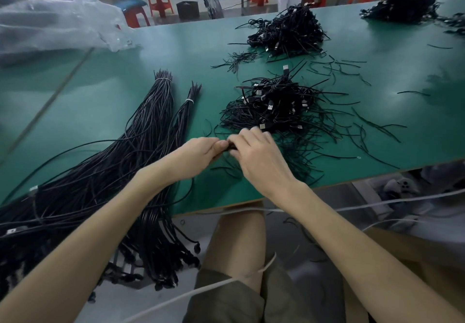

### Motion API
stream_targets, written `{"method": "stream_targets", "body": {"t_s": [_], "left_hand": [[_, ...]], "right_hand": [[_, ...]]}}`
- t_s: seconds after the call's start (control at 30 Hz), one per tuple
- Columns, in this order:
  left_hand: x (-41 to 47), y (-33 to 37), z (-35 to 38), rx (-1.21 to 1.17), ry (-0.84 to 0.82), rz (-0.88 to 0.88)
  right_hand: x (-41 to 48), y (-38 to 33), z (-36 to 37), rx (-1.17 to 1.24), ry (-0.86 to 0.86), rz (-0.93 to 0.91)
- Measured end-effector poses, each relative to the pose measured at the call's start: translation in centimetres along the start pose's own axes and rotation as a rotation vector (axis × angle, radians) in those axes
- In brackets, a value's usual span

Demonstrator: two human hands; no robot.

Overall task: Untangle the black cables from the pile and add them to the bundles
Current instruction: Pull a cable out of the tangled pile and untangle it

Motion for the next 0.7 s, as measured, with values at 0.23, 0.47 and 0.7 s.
{"method": "stream_targets", "body": {"t_s": [0.23, 0.47, 0.7], "left_hand": [[0.0, -7.3, -0.4, -0.821, 0.331, -0.432], [-0.4, -8.5, 0.0, -0.933, 0.378, -0.461], [-0.6, -7.7, 0.2, -0.897, 0.333, -0.436]], "right_hand": [[-1.6, 1.5, -0.3, 0.231, 0.079, 0.221], [-2.9, 2.7, 3.4, 0.353, -0.113, 0.390], [-2.6, 2.9, 4.0, 0.195, -0.142, 0.367]]}}
Point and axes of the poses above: each hand's wrist, its own x-axis towards the middle knuckle, its own z-axis out of the palm, y = z × x, the point moved 10 cm from there along x, towards the middle knuckle, and after that the axes turned 11 degrees about y, right-handed, at the moved point
